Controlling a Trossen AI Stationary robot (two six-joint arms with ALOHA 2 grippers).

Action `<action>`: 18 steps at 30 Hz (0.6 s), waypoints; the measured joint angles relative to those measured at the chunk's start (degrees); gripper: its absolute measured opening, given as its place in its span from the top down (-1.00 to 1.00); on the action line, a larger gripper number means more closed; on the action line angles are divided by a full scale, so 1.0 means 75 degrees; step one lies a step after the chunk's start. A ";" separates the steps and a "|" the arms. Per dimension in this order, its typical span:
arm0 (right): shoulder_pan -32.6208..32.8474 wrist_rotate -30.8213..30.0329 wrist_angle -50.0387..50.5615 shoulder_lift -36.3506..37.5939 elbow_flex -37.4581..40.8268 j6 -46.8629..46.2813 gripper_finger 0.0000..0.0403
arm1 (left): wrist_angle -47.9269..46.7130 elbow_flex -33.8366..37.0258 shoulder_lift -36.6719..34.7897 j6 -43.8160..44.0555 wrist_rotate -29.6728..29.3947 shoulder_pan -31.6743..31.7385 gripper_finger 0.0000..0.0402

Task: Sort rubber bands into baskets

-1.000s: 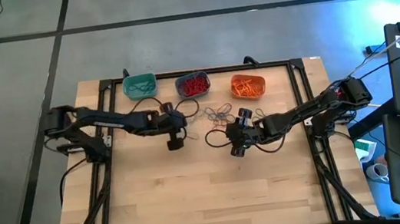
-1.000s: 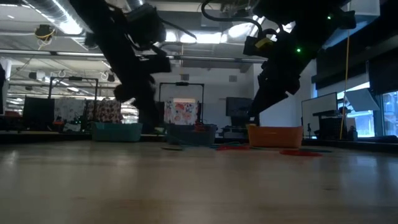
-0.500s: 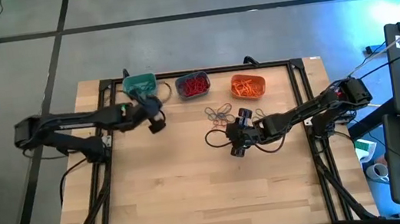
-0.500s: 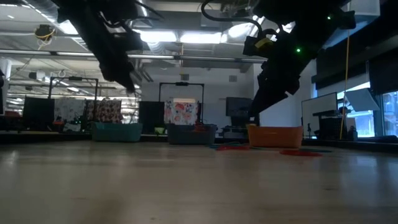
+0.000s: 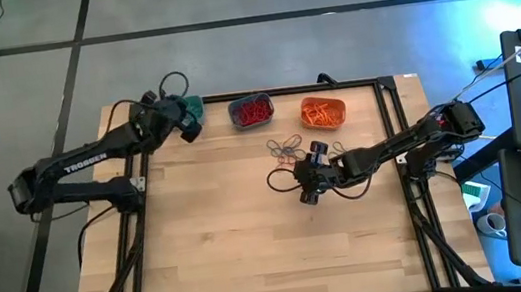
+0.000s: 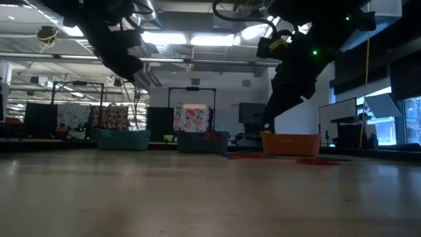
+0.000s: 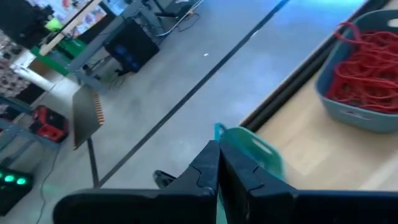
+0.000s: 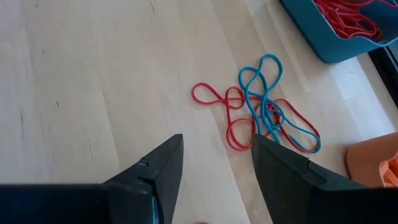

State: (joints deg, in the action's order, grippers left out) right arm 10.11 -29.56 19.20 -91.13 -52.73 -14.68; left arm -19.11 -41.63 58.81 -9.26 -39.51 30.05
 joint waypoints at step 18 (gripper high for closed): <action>0.0000 0.0000 -0.0008 0.0000 0.0000 -0.0009 0.06 | 0.0438 0.0000 -0.0178 -0.0762 0.0791 0.1367 0.98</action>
State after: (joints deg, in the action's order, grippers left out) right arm 10.11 -29.56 19.14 -91.13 -52.73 -14.74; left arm -15.83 -41.63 57.47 -14.98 -33.57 40.30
